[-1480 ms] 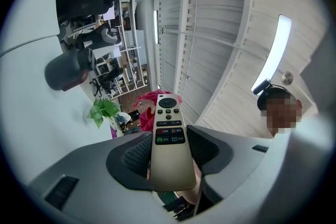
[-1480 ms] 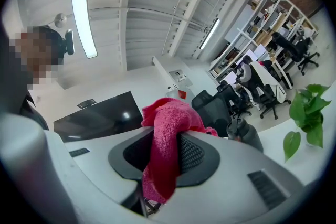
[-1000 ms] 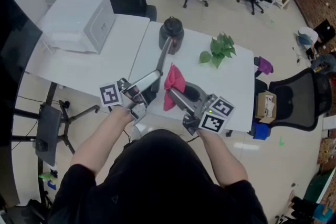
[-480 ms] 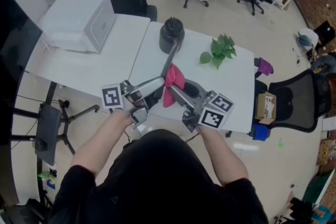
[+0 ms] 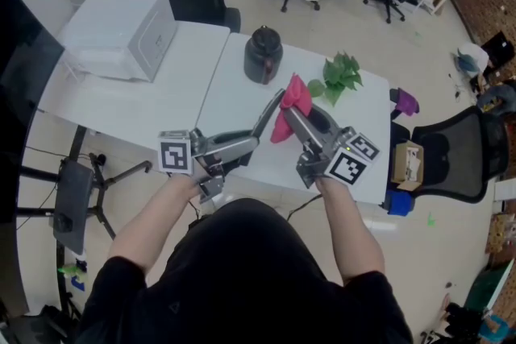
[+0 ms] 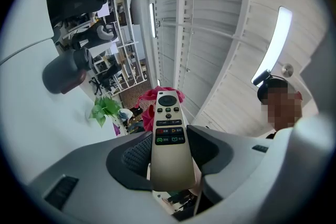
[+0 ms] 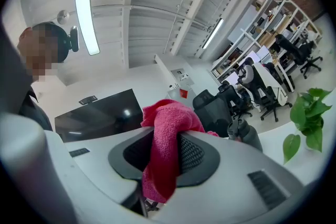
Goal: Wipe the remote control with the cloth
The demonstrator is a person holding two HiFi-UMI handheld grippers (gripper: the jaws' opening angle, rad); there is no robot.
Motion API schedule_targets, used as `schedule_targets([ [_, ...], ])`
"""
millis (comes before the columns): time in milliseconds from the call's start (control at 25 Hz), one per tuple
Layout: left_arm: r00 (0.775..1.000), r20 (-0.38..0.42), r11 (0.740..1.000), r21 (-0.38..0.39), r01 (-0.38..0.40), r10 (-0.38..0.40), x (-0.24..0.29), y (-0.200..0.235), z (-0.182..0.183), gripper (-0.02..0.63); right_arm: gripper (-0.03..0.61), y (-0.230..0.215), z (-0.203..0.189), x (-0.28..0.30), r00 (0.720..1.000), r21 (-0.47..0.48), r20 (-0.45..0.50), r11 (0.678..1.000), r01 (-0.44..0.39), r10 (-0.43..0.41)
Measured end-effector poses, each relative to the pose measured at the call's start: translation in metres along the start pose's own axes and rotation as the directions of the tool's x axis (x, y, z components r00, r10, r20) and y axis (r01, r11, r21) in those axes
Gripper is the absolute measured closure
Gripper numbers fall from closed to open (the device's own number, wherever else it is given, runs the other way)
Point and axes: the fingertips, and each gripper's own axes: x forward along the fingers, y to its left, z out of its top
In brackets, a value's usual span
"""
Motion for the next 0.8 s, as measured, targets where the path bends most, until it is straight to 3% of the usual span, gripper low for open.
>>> schedule_targets([
  [120,0.999,-0.003,0.998,0.053,-0.045,0.045,-0.002,0.007,0.002,0.405,0.469,0.001,0.001,-0.006,1.000,-0.027,0.007,0.999,0.027,-0.027],
  [200,0.995,0.005,0.988,0.119,-0.098,0.098,-0.005,0.016,0.005,0.405,0.469,0.000,-0.001,-0.012,0.996,-0.109,-0.006,0.990,0.088,-0.089],
  [280,0.985,0.023,0.967,0.186,-0.173,0.172,-0.008,0.029,0.009,0.405,0.469,-0.002,-0.006,-0.019,0.984,-0.222,-0.030,0.961,0.165,-0.176],
  [360,0.960,0.043,0.926,0.254,-0.278,0.276,-0.014,0.047,0.012,0.405,0.469,-0.004,-0.013,-0.025,0.963,-0.322,-0.057,0.918,0.232,-0.264],
  [440,0.911,0.050,0.849,0.343,-0.401,0.410,-0.022,0.069,0.013,0.405,0.469,-0.006,-0.021,-0.030,0.937,-0.402,-0.084,0.872,0.280,-0.339],
  [560,0.802,0.057,0.696,0.462,-0.549,0.595,-0.036,0.105,0.012,0.405,0.469,-0.007,-0.033,-0.035,0.907,-0.475,-0.112,0.823,0.311,-0.407],
  [720,0.637,0.078,0.491,0.568,-0.660,0.767,-0.055,0.155,0.009,0.405,0.469,-0.008,-0.045,-0.041,0.884,-0.496,-0.133,0.802,0.333,-0.449],
  [800,0.565,0.075,0.417,0.598,-0.685,0.821,-0.064,0.183,0.005,0.405,0.469,-0.008,-0.051,-0.044,0.878,-0.493,-0.145,0.802,0.336,-0.457],
])
